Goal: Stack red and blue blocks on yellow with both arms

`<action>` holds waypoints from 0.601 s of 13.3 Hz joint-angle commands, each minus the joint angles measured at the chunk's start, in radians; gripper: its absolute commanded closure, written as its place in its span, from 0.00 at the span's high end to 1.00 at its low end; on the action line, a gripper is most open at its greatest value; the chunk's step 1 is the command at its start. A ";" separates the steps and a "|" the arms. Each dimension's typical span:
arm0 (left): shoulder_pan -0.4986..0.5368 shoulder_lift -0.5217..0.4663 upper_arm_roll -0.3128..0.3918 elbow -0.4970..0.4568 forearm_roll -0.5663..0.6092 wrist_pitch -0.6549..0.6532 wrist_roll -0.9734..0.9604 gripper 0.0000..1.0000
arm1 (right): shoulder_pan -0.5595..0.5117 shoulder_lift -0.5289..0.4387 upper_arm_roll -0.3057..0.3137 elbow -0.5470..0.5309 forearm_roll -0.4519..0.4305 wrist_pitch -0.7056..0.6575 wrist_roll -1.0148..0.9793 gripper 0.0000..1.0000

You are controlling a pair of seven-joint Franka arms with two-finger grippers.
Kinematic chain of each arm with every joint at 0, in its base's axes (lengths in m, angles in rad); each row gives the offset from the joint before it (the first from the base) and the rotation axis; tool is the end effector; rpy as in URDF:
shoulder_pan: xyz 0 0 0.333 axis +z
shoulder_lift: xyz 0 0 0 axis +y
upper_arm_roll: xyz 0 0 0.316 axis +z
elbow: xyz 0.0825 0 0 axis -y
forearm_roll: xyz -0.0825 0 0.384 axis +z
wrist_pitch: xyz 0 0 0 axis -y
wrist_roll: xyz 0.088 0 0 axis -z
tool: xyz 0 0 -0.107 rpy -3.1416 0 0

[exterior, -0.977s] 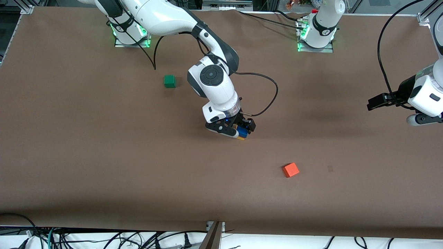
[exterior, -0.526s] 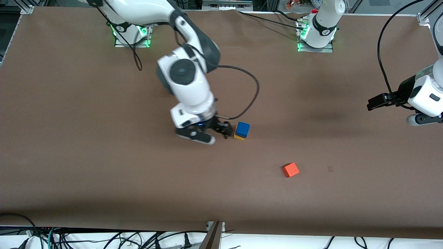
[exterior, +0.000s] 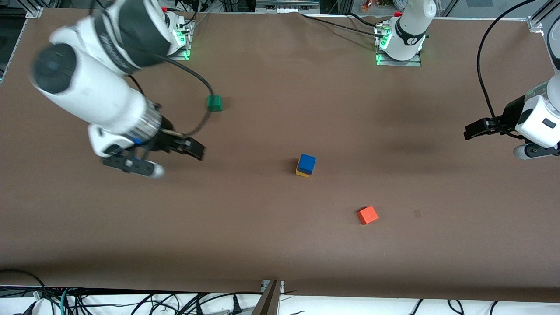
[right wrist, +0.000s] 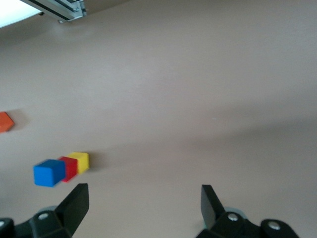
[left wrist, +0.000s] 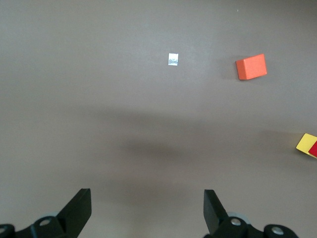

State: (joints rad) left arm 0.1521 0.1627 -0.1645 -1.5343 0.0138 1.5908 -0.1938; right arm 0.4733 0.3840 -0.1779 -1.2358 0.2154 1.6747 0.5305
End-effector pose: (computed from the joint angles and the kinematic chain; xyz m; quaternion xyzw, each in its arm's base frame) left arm 0.5997 0.0011 0.5504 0.9945 0.0903 -0.0524 0.0010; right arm 0.6324 0.2390 0.5607 -0.9898 0.1175 0.0026 0.0801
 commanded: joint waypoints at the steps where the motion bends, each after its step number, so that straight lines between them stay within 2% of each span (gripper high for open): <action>1: 0.009 -0.014 -0.001 -0.012 -0.029 0.009 0.024 1.00 | 0.010 -0.158 -0.060 -0.221 0.010 0.020 -0.122 1.00; 3: 0.009 -0.014 0.000 -0.010 -0.028 0.009 0.024 1.00 | 0.010 -0.192 -0.090 -0.264 -0.017 0.017 -0.226 1.00; 5: 0.009 -0.014 0.002 -0.010 -0.023 0.009 0.024 1.00 | 0.004 -0.206 -0.092 -0.275 -0.053 0.005 -0.263 1.00; 8: 0.010 -0.014 0.003 0.000 -0.017 0.006 0.025 1.00 | -0.095 -0.217 -0.014 -0.268 -0.111 -0.012 -0.329 1.00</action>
State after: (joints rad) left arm 0.1528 0.1625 -0.1609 -1.5342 0.0138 1.5920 -0.1938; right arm 0.4494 0.2055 -0.2527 -1.4760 0.1340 1.6730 0.2496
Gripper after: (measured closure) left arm 0.000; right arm 0.000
